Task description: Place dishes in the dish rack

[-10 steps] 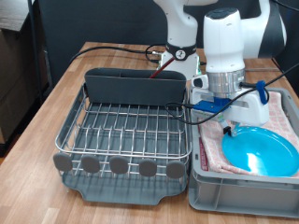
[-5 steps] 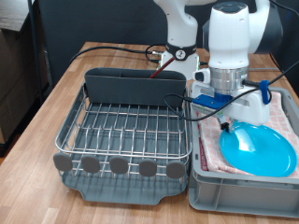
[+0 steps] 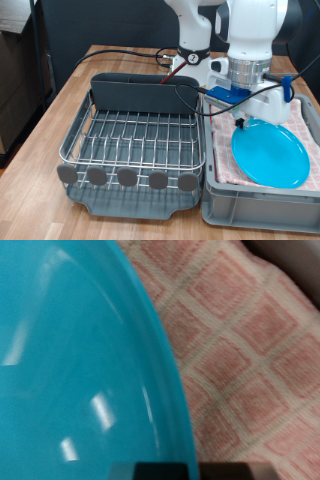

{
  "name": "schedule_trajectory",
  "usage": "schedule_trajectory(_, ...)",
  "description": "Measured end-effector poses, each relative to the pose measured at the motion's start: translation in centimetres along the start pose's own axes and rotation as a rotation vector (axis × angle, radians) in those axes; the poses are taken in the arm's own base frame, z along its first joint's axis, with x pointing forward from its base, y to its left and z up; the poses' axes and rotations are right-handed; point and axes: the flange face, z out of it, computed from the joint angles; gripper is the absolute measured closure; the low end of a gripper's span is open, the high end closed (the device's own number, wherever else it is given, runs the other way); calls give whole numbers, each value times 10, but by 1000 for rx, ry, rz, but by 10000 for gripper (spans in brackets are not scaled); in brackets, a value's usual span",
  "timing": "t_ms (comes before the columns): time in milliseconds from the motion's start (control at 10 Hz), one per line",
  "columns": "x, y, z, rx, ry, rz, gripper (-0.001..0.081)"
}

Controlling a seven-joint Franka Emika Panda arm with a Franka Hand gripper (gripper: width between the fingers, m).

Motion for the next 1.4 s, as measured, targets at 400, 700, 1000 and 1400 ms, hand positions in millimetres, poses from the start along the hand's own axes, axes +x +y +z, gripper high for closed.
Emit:
schedule_trajectory(400,-2,0,-40,-45,71,-1,787)
schedule_trajectory(700,-2,-1,-70,-86,112,-15,787)
schedule_trajectory(1000,-3,-5,-98,-99,130,-17,787)
schedule_trajectory(1400,-3,-9,-117,-56,114,-25,787)
